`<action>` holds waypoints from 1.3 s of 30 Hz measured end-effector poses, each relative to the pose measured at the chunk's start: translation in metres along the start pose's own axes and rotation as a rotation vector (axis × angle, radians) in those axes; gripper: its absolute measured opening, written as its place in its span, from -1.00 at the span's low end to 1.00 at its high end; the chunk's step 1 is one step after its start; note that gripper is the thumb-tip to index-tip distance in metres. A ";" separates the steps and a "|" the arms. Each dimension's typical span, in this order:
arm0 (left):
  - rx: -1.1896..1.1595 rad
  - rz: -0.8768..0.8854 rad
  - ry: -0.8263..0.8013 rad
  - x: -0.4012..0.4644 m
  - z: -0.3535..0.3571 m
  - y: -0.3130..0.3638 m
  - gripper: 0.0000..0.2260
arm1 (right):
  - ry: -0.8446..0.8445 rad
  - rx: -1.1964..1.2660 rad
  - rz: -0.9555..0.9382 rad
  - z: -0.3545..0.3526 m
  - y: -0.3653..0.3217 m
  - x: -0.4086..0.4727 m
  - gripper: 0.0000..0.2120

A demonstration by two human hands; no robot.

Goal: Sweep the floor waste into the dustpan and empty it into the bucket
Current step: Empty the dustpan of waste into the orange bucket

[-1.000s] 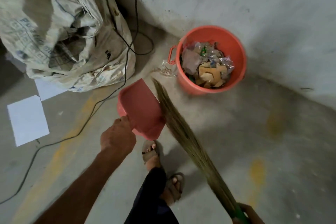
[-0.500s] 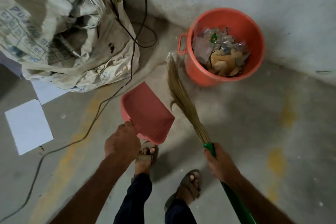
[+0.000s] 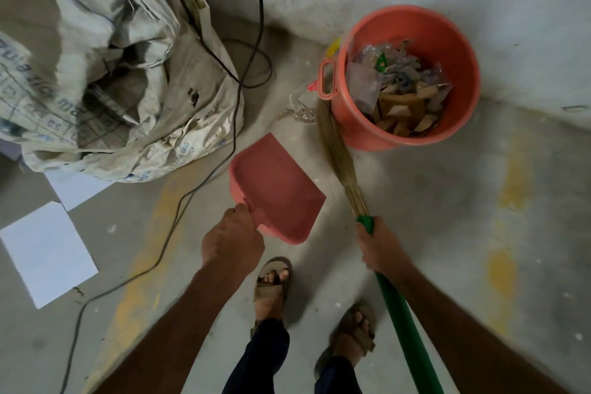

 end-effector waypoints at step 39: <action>-0.207 0.207 0.230 -0.074 -0.056 0.104 -0.88 | 0.186 0.091 0.027 -0.190 0.048 -0.176 -0.57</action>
Point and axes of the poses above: each hand's wrist, its own x-axis towards the middle knuckle, its own z-axis out of the palm, y = z × x, the point moved 6 cm from there along x, towards the middle knuckle, and after that the axes turned 12 degrees about -z, right-handed, at the moved point
